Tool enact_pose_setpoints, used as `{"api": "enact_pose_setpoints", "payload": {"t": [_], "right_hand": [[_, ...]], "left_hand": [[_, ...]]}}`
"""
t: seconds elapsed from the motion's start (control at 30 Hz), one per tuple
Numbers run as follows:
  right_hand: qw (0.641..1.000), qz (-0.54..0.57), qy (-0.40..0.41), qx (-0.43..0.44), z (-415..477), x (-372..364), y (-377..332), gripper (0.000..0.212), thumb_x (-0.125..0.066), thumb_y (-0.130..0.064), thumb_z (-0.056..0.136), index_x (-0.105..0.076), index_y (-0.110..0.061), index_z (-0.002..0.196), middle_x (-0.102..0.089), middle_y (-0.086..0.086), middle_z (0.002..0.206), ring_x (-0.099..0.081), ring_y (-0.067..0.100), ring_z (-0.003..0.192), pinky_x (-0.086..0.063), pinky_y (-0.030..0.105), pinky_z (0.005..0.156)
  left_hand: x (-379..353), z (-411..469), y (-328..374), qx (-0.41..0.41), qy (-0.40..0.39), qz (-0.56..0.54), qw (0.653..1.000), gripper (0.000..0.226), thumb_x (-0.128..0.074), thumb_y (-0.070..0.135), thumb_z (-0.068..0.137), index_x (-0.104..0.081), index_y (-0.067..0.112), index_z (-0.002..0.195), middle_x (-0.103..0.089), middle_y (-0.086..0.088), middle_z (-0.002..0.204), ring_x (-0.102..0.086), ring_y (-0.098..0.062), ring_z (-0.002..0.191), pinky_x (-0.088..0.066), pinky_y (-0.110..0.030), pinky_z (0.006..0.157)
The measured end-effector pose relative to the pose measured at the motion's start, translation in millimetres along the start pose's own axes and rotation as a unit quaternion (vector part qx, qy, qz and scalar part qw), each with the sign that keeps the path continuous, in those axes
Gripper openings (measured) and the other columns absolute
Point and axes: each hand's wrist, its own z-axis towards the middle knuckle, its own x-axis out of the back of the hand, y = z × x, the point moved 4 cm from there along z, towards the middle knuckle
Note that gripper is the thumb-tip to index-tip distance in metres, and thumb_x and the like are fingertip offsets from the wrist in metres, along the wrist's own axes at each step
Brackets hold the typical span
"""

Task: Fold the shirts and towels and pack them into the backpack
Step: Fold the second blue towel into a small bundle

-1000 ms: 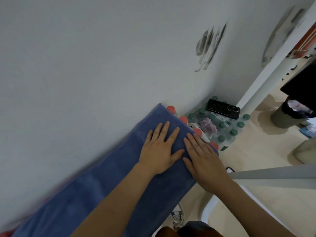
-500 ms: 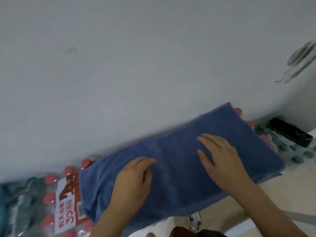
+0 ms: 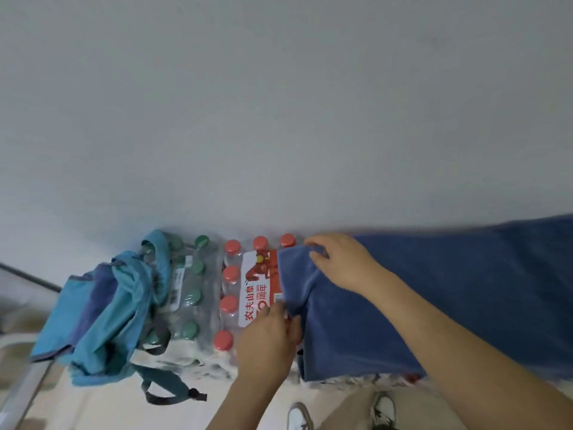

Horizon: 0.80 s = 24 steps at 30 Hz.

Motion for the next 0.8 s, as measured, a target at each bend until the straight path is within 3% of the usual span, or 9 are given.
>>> {"api": "enact_pose_setpoints", "payload": {"t": [0.13, 0.33, 0.43, 0.5, 0.6, 0.7, 0.8], "right_hand": [[0.994, -0.088, -0.069, 0.018, 37.7, -31.9, -15.5, 0.043, -0.048, -0.022, 0.096, -0.043, -0.020, 0.139, -0.049, 0.003, 0.138, -0.050, 0.025, 0.120, -0.043, 0.035, 0.097], [0.978, -0.168, -0.114, 0.052, 64.5, -45.1, -19.4, 0.018, -0.053, -0.015, 0.092, -0.063, -0.013, 0.107, -0.064, 0.007, 0.107, -0.060, 0.025, 0.094, -0.050, 0.039, 0.084], [0.994, -0.016, -0.094, 0.051, 64.7, -30.8, -15.5, 0.011, -0.059, -0.015, 0.090, -0.067, -0.015, 0.097, -0.068, 0.002, 0.097, -0.063, 0.019, 0.086, -0.051, 0.034, 0.080], [0.991, 0.108, -0.073, 0.026, 67.3, -14.1, -11.6, 0.008, -0.060, -0.012, 0.090, -0.064, -0.019, 0.090, -0.066, -0.002, 0.091, -0.064, 0.013, 0.068, -0.050, 0.027, 0.069], [0.989, 0.143, -0.038, 0.018, 76.7, 0.2, -5.8, 0.011, -0.058, -0.011, 0.091, -0.060, -0.022, 0.089, -0.062, -0.007, 0.089, -0.064, 0.007, 0.054, -0.045, 0.018, 0.060], [0.997, 0.074, -0.002, 0.035, 82.2, -3.0, -7.5, 0.009, -0.061, -0.016, 0.089, -0.061, -0.022, 0.096, -0.062, -0.006, 0.092, -0.064, 0.013, 0.070, -0.043, 0.022, 0.064], [0.997, -0.011, 0.042, 0.065, 86.1, -12.4, -11.6, 0.008, -0.061, -0.021, 0.090, -0.061, -0.017, 0.097, -0.061, -0.002, 0.094, -0.053, 0.015, 0.080, -0.035, 0.024, 0.067]], "left_hand": [[-7.7, 3.1, 0.3, 0.010, 0.008, -0.022, 1.000, 0.025, -0.044, 0.045, 0.093, -0.048, 0.026, 0.109, -0.059, 0.007, 0.106, -0.059, -0.014, 0.092, -0.038, -0.028, 0.064], [-11.8, 14.2, 1.3, 0.047, 0.041, -0.062, 0.996, 0.024, -0.046, 0.044, 0.092, -0.047, 0.024, 0.107, -0.059, 0.006, 0.104, -0.058, -0.014, 0.086, -0.041, -0.028, 0.060], [-10.7, 24.2, 3.4, 0.079, 0.047, -0.105, 0.990, 0.028, -0.051, 0.045, 0.090, -0.049, 0.025, 0.110, -0.055, 0.006, 0.102, -0.055, -0.015, 0.088, -0.038, -0.026, 0.063], [-8.3, 31.4, 9.0, 0.084, 0.049, -0.136, 0.986, 0.023, -0.055, 0.044, 0.088, -0.053, 0.023, 0.096, -0.050, 0.007, 0.094, -0.050, -0.014, 0.083, -0.036, -0.024, 0.065], [-9.4, 28.5, 18.1, 0.061, 0.023, -0.221, 0.973, 0.020, -0.058, 0.036, 0.088, -0.054, 0.018, 0.080, -0.056, 0.004, 0.083, -0.052, -0.014, 0.074, -0.040, -0.022, 0.062], [-11.1, 6.7, 11.1, 0.079, -0.011, -0.324, 0.942, 0.008, -0.055, 0.023, 0.091, -0.053, 0.024, 0.099, -0.061, 0.007, 0.085, -0.056, -0.010, 0.074, -0.049, -0.030, 0.068], [-10.7, -16.2, -6.6, 0.075, 0.004, -0.310, 0.948, 0.030, -0.048, 0.015, 0.092, -0.046, 0.033, 0.115, -0.063, 0.010, 0.093, -0.057, -0.009, 0.080, -0.047, -0.033, 0.072]]}}
